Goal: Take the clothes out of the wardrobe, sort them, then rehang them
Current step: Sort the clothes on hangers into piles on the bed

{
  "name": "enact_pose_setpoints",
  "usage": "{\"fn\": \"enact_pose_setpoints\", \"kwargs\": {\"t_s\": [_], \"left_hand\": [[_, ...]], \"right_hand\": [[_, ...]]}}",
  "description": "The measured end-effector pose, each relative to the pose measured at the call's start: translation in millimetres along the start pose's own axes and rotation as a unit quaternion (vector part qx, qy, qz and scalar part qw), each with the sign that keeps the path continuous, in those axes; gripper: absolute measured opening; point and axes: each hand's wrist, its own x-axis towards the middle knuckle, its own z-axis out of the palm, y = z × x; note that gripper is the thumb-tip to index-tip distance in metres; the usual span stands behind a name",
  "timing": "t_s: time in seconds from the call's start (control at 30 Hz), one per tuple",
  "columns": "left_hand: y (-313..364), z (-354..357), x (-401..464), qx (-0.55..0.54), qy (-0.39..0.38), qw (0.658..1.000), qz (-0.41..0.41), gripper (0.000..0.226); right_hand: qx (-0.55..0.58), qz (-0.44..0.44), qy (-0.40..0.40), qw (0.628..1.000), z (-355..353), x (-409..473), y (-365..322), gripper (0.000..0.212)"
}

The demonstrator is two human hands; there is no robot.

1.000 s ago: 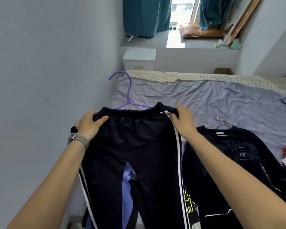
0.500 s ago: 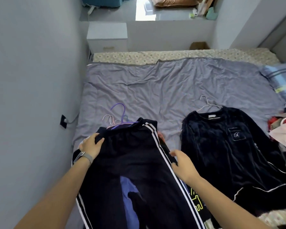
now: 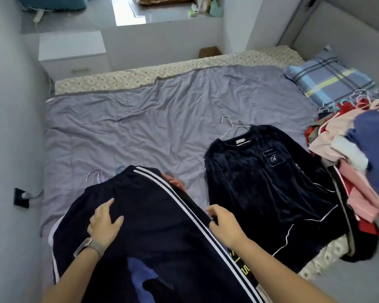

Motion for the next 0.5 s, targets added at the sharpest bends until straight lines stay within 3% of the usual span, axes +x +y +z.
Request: {"fn": "enact_pose_setpoints", "kwargs": {"t_s": [0.27,0.5], "left_hand": [[138.5,96.9,-100.6,-0.039,-0.095,0.984,0.148,0.059],[276.8,164.8,-199.9,-0.035,-0.102,0.980,0.165,0.057]], "right_hand": [[-0.033,0.017,0.046,0.998,-115.4,-44.1,97.0,0.035],[-0.048,-0.013,0.044,0.998,-227.2,-90.4,207.8,0.037]]}}
